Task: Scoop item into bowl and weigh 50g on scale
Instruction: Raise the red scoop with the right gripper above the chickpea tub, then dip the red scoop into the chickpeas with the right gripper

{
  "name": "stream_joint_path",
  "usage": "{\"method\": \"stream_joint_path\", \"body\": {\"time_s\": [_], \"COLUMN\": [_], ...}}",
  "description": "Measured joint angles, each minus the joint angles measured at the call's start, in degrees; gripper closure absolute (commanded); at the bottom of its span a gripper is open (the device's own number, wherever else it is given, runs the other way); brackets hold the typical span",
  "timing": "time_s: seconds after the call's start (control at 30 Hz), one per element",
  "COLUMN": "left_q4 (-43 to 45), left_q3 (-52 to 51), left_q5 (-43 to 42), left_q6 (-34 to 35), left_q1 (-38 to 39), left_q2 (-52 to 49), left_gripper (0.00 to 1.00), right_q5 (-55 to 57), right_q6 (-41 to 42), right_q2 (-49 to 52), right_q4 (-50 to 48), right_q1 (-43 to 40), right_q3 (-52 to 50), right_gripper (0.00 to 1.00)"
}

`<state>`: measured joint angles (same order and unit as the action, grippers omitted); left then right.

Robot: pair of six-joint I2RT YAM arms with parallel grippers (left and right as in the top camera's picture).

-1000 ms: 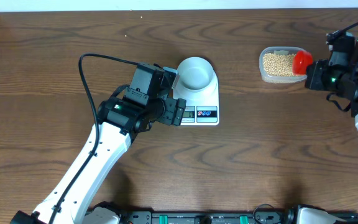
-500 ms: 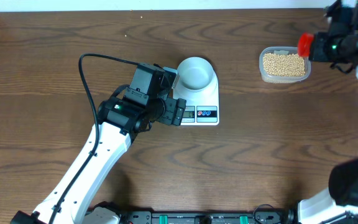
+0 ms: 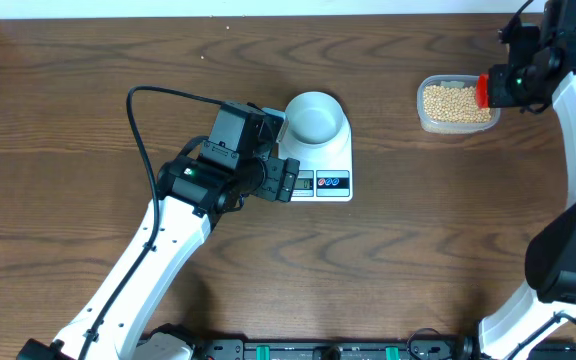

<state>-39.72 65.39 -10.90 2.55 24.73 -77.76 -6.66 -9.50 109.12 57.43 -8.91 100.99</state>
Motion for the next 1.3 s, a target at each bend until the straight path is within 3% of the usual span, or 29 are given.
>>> {"method": "stream_joint_path", "body": {"time_s": [0.57,1.3], "left_q4": [0.0,0.0], "left_q3": [0.0,0.0], "left_q5": [0.0,0.0], "left_q6": [0.0,0.0], "left_q1": [0.0,0.0], "left_q2": [0.0,0.0], "left_gripper": [0.12,0.12], "right_q5": [-1.36,-23.26], "right_q6": [2.82,3.48], "right_q2": [5.92,12.11], "right_q4": [-0.07,0.17], "right_q1": [-0.02,-4.68], "right_q3": [0.02,0.39], "right_gripper": [0.99,0.99]}}
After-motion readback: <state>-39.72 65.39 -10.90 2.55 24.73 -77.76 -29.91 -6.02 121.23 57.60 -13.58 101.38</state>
